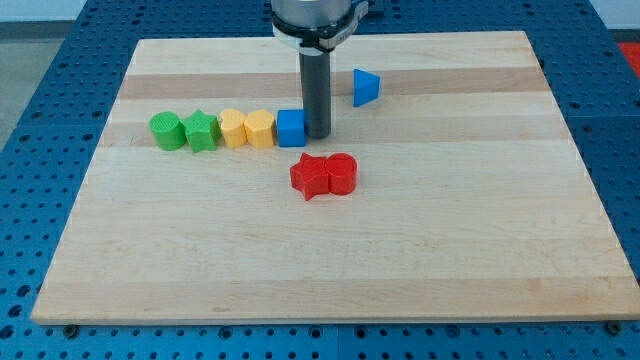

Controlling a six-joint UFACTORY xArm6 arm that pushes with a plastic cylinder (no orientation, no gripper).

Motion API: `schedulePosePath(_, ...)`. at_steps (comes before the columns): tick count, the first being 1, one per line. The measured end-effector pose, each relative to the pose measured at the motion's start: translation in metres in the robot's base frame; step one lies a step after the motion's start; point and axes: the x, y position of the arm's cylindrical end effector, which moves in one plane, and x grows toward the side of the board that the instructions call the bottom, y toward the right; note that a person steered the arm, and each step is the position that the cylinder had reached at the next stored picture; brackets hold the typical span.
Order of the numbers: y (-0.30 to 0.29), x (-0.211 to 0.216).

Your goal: Move red star closer to the blue cube

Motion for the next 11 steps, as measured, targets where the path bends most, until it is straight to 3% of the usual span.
schedulePosePath(3, 0.007, 0.000)
schedulePosePath(5, 0.073, 0.005)
schedulePosePath(7, 0.108, 0.060)
schedulePosePath(9, 0.046, 0.120)
schedulePosePath(11, 0.015, 0.119)
